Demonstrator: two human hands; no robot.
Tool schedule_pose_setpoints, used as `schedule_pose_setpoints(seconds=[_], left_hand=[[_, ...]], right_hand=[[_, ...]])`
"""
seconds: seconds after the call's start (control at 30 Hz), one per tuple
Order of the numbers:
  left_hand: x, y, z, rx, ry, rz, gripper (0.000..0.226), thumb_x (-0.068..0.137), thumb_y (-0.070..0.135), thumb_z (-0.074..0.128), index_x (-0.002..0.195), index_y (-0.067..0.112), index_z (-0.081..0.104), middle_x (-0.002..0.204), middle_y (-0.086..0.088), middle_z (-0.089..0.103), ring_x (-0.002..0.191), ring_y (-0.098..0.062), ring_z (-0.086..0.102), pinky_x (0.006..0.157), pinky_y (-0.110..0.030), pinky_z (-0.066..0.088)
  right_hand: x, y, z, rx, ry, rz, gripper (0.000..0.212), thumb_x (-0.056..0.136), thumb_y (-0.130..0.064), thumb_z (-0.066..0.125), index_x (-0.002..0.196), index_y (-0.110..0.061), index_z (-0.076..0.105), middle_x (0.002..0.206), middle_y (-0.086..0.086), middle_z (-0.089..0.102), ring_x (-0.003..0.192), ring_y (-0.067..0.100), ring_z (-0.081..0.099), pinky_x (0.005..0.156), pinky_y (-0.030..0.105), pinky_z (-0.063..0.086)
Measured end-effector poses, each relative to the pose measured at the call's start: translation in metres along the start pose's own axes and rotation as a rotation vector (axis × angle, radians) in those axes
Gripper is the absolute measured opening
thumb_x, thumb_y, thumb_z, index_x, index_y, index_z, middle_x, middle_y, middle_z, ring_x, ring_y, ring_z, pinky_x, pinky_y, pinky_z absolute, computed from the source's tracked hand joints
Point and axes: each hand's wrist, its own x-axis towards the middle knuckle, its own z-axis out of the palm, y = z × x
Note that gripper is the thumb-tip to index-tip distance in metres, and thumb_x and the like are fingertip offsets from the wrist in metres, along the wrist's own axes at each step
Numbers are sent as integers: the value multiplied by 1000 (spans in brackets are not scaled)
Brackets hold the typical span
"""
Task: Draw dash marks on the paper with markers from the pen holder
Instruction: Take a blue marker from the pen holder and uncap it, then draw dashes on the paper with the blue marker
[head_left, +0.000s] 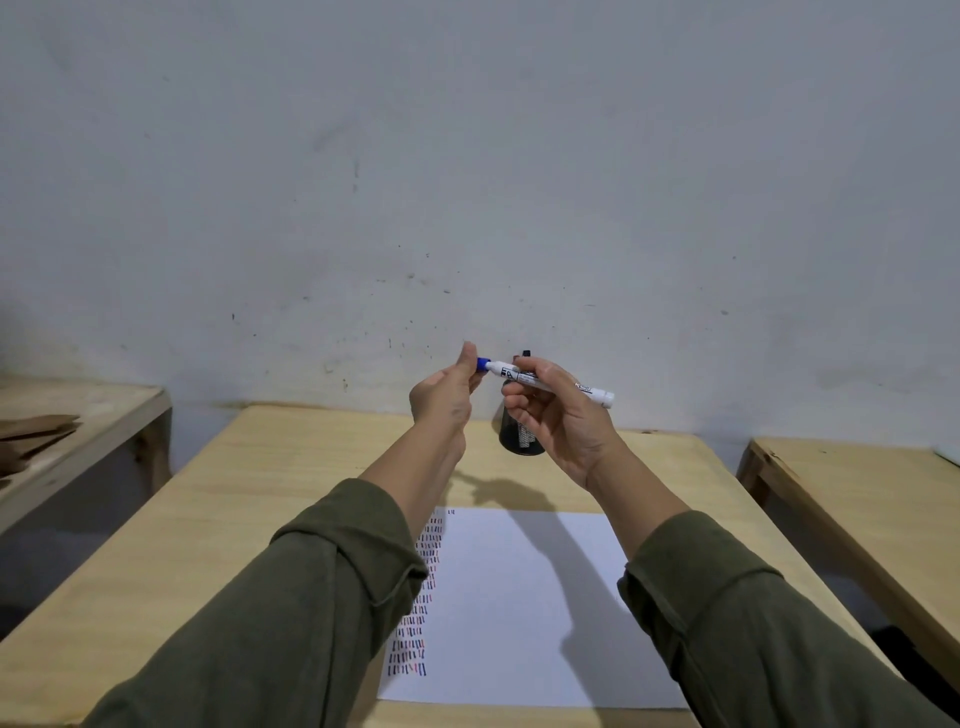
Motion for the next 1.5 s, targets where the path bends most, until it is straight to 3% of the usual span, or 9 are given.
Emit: schedule_pose_setpoints(seconds=[0.07, 0.27, 0.37, 0.57, 0.7, 0.8, 1.0, 1.17, 1.5], left_hand=[[2, 0, -4, -6, -24, -16, 26, 78, 42, 69, 72, 18, 61, 77, 7, 68, 82, -3, 60, 78, -26, 39], [1, -1, -16, 42, 63, 76, 19, 82, 43, 63, 75, 26, 61, 87, 6, 66, 86, -6, 60, 82, -25, 41], [3, -8, -37, 291, 116, 173, 13, 83, 40, 61, 79, 29, 65, 89, 6, 69, 87, -13, 58, 65, -20, 38], [-4, -39, -86, 601, 139, 173, 15, 86, 23, 62, 97, 18, 69, 85, -1, 69, 62, 0, 50, 40, -6, 38], [-5, -65, -116, 762, 169, 151, 9, 84, 24, 64, 91, 21, 69, 85, 1, 71, 70, -5, 62, 56, -9, 40], [-4, -77, -129, 831, 150, 144, 15, 85, 22, 64, 97, 15, 70, 88, -2, 73, 66, -2, 59, 50, 2, 36], [-8, -88, -136, 957, 91, 202, 26, 85, 28, 62, 108, 16, 67, 103, -2, 73, 95, -12, 63, 79, -15, 34], [-10, -92, -145, 992, 17, 188, 50, 83, 34, 65, 129, 21, 51, 120, -2, 66, 123, -19, 49, 92, -22, 29], [-16, -94, -160, 1147, -115, 207, 85, 71, 38, 76, 141, 20, 33, 138, -1, 53, 134, -17, 37, 101, -27, 28]], right_hand=[[0, 2, -1, 0, -7, 9, 23, 96, -17, 44, 99, -7, 64, 78, 11, 66, 66, 15, 62, 77, 25, 54], [-1, 12, -3, 32, -6, 66, 21, 95, -19, 46, 104, -12, 64, 76, 8, 68, 65, 14, 64, 72, 24, 54], [-3, 25, -7, -12, 7, 104, 16, 92, -16, 51, 103, -15, 62, 79, 6, 62, 65, 14, 60, 68, 24, 49], [-12, 57, -13, -49, 128, 170, 10, 91, -16, 55, 86, -15, 63, 67, 0, 56, 53, 7, 53, 52, 17, 43], [-12, 73, -15, -64, 195, 220, 14, 91, -21, 56, 82, -15, 64, 56, -4, 54, 45, 5, 46, 48, 16, 39], [-14, 82, -17, -83, 232, 272, 3, 87, -14, 61, 85, -14, 64, 54, -3, 53, 41, 6, 44, 46, 16, 40], [-17, 95, -22, -90, 293, 283, 13, 83, 1, 58, 89, -6, 67, 62, -1, 54, 42, 4, 39, 43, 15, 34], [-19, 99, -27, -96, 286, 322, 9, 86, -5, 55, 87, -9, 63, 52, -3, 47, 39, 7, 37, 39, 17, 29], [-33, 108, -25, -162, 342, 271, 8, 90, -10, 56, 82, -8, 56, 51, 1, 47, 36, 8, 39, 37, 16, 30]])
